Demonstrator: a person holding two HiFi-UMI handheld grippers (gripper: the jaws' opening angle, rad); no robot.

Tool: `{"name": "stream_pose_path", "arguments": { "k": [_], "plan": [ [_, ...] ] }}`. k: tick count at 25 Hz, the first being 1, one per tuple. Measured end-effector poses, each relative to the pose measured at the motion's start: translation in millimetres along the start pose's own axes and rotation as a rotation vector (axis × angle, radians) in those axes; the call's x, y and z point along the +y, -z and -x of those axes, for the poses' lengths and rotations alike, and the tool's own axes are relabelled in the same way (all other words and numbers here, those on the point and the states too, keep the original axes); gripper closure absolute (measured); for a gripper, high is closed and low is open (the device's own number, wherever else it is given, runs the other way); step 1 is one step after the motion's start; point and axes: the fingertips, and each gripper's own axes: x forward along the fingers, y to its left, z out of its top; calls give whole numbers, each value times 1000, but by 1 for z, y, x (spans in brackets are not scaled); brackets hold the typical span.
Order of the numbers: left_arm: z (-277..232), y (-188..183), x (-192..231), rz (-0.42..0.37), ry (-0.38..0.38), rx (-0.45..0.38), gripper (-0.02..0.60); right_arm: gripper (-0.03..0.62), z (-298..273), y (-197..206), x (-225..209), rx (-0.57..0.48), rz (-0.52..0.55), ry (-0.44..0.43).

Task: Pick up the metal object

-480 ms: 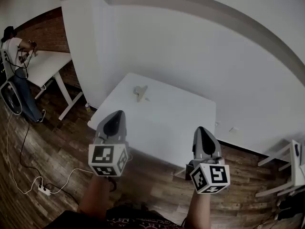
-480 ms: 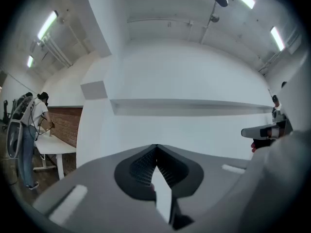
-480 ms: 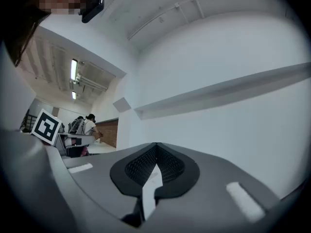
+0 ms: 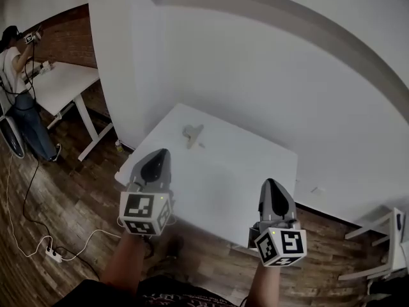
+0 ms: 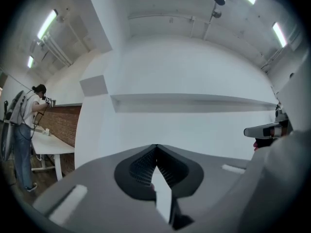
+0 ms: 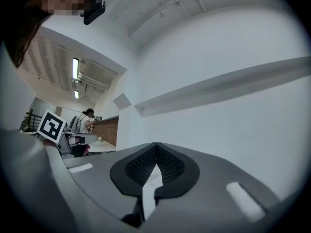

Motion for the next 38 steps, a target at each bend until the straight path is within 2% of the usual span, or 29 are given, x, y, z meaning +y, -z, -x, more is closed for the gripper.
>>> {"name": "stream_pose_path", "arguments": {
  "k": [8, 13, 16, 23, 26, 28, 30, 32, 34, 38],
  "plan": [
    [-108, 15, 30, -11, 102, 9, 581, 583, -100, 0, -17, -19, 19, 31],
    [-164, 26, 44, -64, 195, 30, 581, 583, -156, -2, -27, -34, 22, 70],
    [-187, 31, 55, -58, 214, 52, 581, 583, -177, 0, -31, -33, 11, 92],
    [-221, 36, 56, -49, 201, 59, 581, 583, -209, 11, -47, -13, 5, 112],
    [-232, 39, 47, -57, 238, 53, 581, 583, -217, 9, -51, -9, 4, 104],
    [-241, 46, 40, -73, 299, 57, 580, 583, -222, 10, -53, -4, 3, 97],
    [-251, 58, 34, -92, 390, 72, 553, 583, -225, 12, -53, 4, 1, 88],
    [-262, 77, 27, -132, 499, 105, 459, 583, -227, 15, -53, 15, 2, 77],
    [-269, 102, 20, -208, 616, 171, 370, 583, -228, 20, -53, 26, -1, 66],
    [-274, 146, 10, -349, 825, 312, 320, 583, -228, 26, -53, 39, -8, 46]
  ]
}}
